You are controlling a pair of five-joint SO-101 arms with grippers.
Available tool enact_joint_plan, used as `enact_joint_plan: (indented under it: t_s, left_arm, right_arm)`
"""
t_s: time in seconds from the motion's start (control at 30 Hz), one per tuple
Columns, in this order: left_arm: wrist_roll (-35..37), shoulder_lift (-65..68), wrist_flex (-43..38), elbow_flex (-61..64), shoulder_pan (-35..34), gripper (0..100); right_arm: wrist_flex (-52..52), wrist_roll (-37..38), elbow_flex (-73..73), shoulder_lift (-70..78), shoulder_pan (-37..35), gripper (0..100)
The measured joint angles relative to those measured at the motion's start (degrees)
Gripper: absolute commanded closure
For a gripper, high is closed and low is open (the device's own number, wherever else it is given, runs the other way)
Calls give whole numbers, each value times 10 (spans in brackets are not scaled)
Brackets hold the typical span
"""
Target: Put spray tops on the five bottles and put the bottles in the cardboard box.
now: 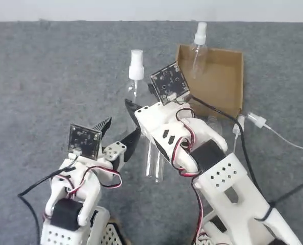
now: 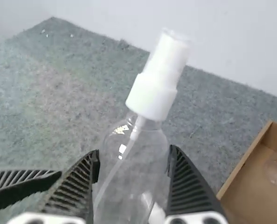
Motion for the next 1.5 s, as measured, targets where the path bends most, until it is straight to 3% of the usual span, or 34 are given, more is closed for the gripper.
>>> enact_joint_plan:
  t_s: [0.47, 0.9, 1.17, 1.5]
  left_arm:
    - [0, 0, -3, 1, 0, 746]
    - [0, 4, -3, 11, -2, 746]
    - [0, 6, -3, 11, -2, 746]
    - [0, 2, -3, 12, -2, 746]
  right_arm:
    - [41, 7, -10, -6, 6, 993]
    - [40, 162, -94, -6, 293, 993]
    - [-115, 175, -95, 133, 396, 993]
    - [-401, 176, -107, 396, 409, 993]
